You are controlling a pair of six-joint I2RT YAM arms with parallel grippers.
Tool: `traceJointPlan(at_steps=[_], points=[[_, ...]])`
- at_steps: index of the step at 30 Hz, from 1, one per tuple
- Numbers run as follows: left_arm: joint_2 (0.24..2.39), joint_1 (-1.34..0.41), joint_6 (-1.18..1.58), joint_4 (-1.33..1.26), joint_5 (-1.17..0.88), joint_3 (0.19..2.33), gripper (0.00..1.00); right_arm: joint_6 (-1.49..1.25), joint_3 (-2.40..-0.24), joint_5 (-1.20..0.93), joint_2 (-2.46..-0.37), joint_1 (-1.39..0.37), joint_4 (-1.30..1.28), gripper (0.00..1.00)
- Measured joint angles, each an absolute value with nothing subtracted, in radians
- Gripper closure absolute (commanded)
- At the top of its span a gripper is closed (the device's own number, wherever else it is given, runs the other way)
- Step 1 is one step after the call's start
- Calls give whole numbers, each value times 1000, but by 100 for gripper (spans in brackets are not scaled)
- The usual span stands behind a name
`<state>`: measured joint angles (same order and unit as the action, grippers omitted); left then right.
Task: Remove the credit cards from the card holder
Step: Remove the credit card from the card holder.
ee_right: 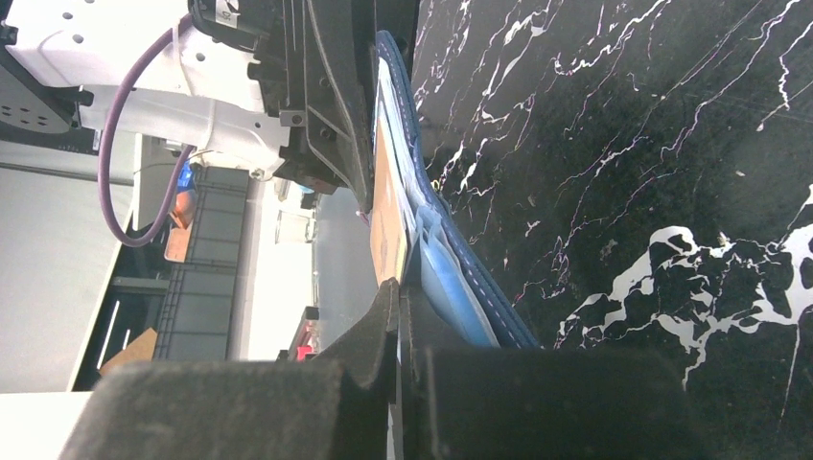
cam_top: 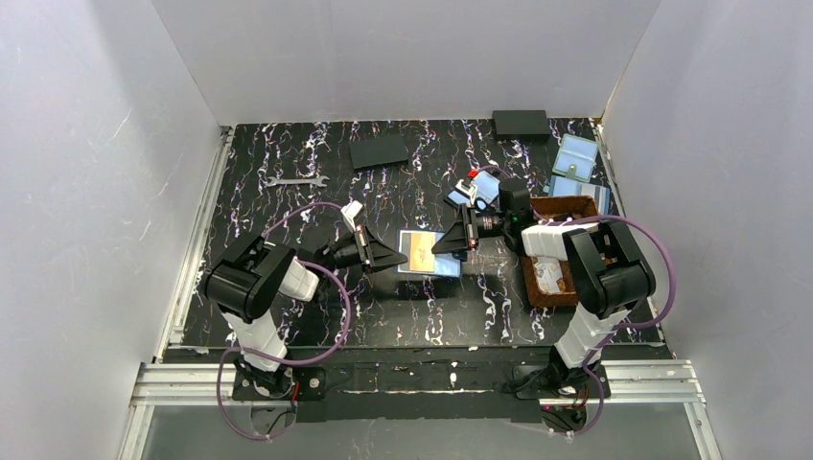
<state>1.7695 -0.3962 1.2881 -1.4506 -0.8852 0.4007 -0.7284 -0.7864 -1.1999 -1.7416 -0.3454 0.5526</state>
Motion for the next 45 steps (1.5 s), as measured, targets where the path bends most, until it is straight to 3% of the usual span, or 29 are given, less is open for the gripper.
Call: traceJointPlan(at_steps=[21,39,45], points=[[1753,-355,1284,-1435,-894,328,100,-721,-786,-1208,-1706,-265,546,99],[1901,-339,1214,-1433,-876,295,100,-427,-831,-1112,-1735,-261,216,99],[1979,-331,1202,-1441,-844,272,79,-401,-831,-1103,-1750,-261,178,99]])
